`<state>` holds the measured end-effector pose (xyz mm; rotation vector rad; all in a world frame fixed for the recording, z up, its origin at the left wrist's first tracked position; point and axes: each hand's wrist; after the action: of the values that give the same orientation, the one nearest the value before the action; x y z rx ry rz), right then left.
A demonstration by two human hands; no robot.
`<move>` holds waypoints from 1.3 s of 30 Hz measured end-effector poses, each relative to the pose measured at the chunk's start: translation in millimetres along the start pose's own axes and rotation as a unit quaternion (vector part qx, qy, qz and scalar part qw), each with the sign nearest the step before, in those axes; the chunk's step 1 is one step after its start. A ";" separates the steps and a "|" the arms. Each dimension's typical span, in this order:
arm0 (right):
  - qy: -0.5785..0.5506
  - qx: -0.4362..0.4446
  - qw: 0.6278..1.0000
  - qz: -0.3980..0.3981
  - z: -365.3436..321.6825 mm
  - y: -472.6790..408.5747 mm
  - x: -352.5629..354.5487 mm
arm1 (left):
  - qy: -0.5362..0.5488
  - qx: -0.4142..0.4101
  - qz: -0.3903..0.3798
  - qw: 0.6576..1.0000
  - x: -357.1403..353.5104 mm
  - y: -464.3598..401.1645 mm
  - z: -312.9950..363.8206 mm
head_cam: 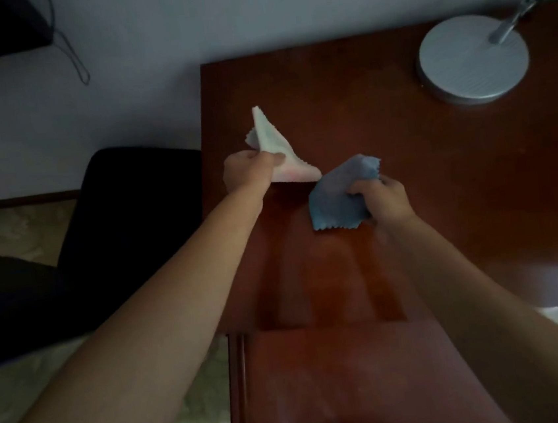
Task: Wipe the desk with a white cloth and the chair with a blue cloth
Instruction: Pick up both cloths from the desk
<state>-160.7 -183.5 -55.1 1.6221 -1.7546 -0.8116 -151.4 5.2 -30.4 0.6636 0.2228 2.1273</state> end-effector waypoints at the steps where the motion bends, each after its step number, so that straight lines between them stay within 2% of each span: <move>1: 0.001 -0.005 1.000 0.005 15.1 15.8 1.8 | -0.001 -0.005 -0.007 1.000 8.5 14.8 -9.5; 4: -0.003 -0.015 1.000 0.013 53.0 50.6 8.2 | 0.002 -0.013 -0.020 1.000 29.0 51.5 -39.6; 8: 0.003 -0.040 0.999 0.005 112.5 99.2 13.1 | 0.073 0.038 -0.062 0.995 67.4 113.1 -91.9; 14: 0.035 -0.077 0.996 -0.019 200.8 143.5 31.1 | 0.077 0.078 -0.081 0.991 114.4 195.0 -171.0; 19: 0.071 -0.099 0.992 0.022 255.0 150.6 56.9 | 0.047 0.117 -0.111 0.986 118.2 243.0 -226.5; 26: 0.059 -0.122 0.991 -0.011 281.6 145.1 80.3 | 0.048 0.106 -0.168 0.979 111.9 257.6 -260.0; 29: 0.082 -0.139 0.987 -0.003 284.3 135.2 88.7 | -0.039 0.095 -0.172 0.980 115.6 255.0 -277.5; 31: 0.187 -0.131 0.973 0.035 292.3 127.6 95.5 | -0.174 0.091 -0.166 0.967 121.5 253.9 -290.9; 33: 0.370 -0.124 0.916 0.090 299.4 124.8 104.2 | -0.310 0.058 -0.155 0.936 126.2 257.0 -299.5; 34: 0.429 -0.127 0.887 0.113 301.1 127.3 108.0 | -0.343 0.038 -0.151 0.926 125.4 260.4 -301.2; 35: 0.457 -0.131 0.871 0.128 302.4 130.2 111.5 | -0.365 0.020 -0.149 0.919 123.0 264.4 -301.5; 37: 0.470 -0.122 0.861 0.151 302.8 135.8 115.6 | -0.408 -0.012 -0.153 0.900 117.0 273.0 -299.7; 39: 0.500 -0.085 0.849 0.148 304.3 140.9 117.2 | -0.447 -0.036 -0.149 0.881 114.4 283.1 -298.1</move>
<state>-493.2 -281.5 -133.1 1.2306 -1.0636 0.0783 -562.7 -51.3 -128.8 1.3867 -0.2518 1.3481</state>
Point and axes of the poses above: each hand's wrist, its own y-axis away from the middle knuckle, its own x-axis out of the back of the hand, z = x × y, and after that the axes turned 9 degrees about -x, right-handed
